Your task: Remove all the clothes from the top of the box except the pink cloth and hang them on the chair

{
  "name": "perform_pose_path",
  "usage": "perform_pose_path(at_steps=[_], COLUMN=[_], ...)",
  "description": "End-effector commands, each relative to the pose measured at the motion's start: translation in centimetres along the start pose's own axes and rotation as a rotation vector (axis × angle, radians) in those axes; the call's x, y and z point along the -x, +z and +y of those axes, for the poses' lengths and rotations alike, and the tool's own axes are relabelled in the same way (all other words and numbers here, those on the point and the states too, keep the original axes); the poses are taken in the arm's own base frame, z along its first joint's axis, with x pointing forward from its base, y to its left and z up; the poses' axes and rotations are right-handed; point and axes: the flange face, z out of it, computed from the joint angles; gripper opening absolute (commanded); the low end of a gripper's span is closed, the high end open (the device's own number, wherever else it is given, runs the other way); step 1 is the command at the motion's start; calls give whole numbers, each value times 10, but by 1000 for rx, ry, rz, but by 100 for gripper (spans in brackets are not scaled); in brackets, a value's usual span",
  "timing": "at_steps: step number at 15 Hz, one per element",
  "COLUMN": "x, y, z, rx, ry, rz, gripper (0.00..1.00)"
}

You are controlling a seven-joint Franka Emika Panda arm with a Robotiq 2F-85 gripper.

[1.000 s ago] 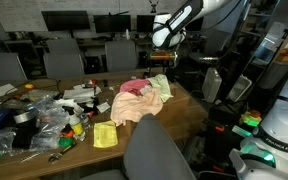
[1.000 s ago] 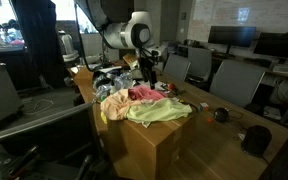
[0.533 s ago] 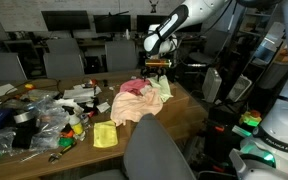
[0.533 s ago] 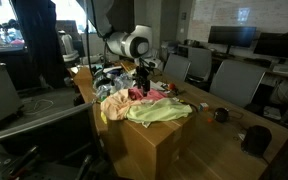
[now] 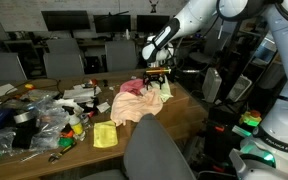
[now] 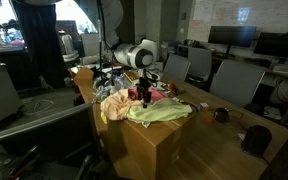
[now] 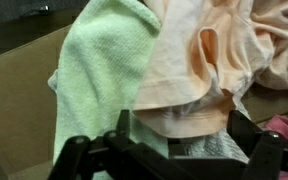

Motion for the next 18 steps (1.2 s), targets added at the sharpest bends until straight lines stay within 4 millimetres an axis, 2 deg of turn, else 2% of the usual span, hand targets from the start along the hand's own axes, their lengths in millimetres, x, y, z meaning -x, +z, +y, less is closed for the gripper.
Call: perform_pose_path(at_steps=[1, 6, 13, 18], x=[-15, -18, -20, -22], y=[5, 9, -10, 2], z=[0, 5, 5, 7], rx=[-7, -3, 19, 39], ry=[7, 32, 38, 40], rz=[-41, -99, -150, -167], gripper=[100, 100, 100, 100])
